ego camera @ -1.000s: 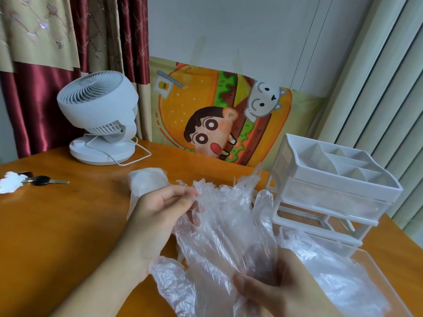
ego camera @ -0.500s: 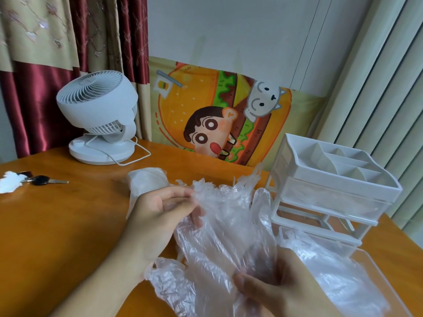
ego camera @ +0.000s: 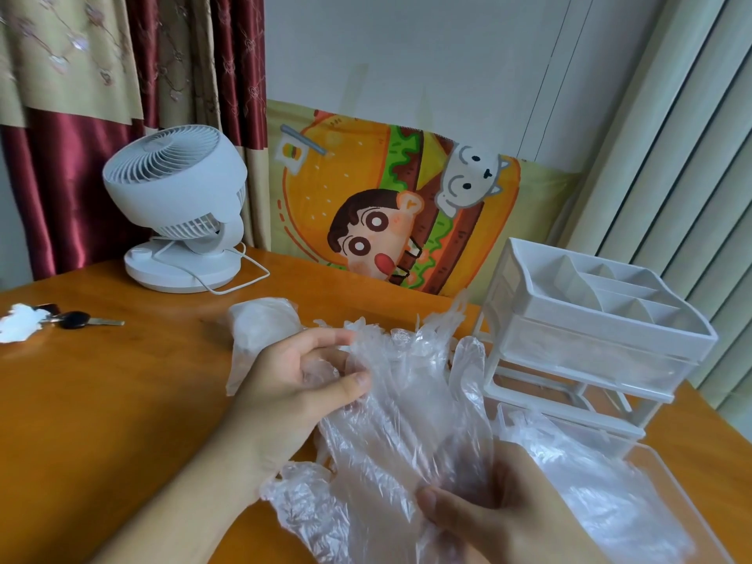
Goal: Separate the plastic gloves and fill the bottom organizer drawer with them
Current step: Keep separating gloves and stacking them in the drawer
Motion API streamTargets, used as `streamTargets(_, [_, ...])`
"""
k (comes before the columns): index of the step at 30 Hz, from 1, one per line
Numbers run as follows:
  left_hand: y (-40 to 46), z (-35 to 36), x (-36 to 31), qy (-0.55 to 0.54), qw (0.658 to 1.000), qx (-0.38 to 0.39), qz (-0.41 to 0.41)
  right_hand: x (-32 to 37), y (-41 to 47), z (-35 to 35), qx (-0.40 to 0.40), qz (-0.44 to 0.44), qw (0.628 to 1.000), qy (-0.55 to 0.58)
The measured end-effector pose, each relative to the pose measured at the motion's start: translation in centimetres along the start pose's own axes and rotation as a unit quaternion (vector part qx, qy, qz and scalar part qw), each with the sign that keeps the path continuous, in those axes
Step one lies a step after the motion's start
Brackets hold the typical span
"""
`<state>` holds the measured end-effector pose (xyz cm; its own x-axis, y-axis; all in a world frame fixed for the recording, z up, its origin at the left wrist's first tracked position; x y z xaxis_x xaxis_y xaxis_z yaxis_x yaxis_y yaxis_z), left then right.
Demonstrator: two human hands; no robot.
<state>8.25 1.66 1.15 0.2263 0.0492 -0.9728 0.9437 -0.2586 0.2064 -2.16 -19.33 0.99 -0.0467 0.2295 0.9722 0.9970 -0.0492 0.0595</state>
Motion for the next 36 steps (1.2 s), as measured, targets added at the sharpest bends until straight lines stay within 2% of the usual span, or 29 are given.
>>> streamTargets(4, [0.1,-0.4,0.4,-0.018,0.999,-0.032,-0.003,-0.2,0.0,0.0,0.000,0.001,1.000,0.004])
streamTargets(11, [0.0,-0.2,0.0,-0.084,0.996,0.028,-0.005,-0.7,0.1,0.0,-0.006,0.014,1.000,0.002])
streamTargets(16, [0.1,-0.3,0.2,-0.139,0.990,0.019,-0.012,-0.5,0.0,0.0,-0.004,0.008,1.000,0.006])
streamTargets(25, [0.0,-0.5,-0.3,-0.292,0.955,0.022,-0.042,-0.2,-0.1,0.1,-0.008,-0.005,1.000,0.016])
streamTargets(28, [0.1,-0.3,-0.3,-0.251,0.966,0.042,-0.054,-0.2,0.0,0.0,0.000,-0.007,0.999,0.034])
streamTargets(32, [-0.2,0.1,-0.3,-0.100,0.989,0.090,-0.059,-0.2,0.0,-0.2,-0.004,-0.001,0.999,0.033])
streamTargets(34, [-0.4,0.1,-0.4,-0.037,0.996,0.076,-0.041,-0.2,0.1,-0.2,-0.002,-0.002,1.000,0.025])
streamTargets(36, [-0.3,0.0,-0.3,-0.019,0.998,0.054,-0.023,0.0,0.1,-0.2,-0.001,-0.007,1.000,0.015])
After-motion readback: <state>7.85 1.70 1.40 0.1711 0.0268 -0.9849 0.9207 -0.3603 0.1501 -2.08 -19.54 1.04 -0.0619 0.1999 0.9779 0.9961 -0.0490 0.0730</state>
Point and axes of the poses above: each hand's wrist, its own y-axis towards the middle knuckle, its own z-axis out of the palm, x = y × z, the point moved 3 cm from there along y, towards the middle knuckle, and after that the axes turned 14 degrees about y, right-handed, at the moved point
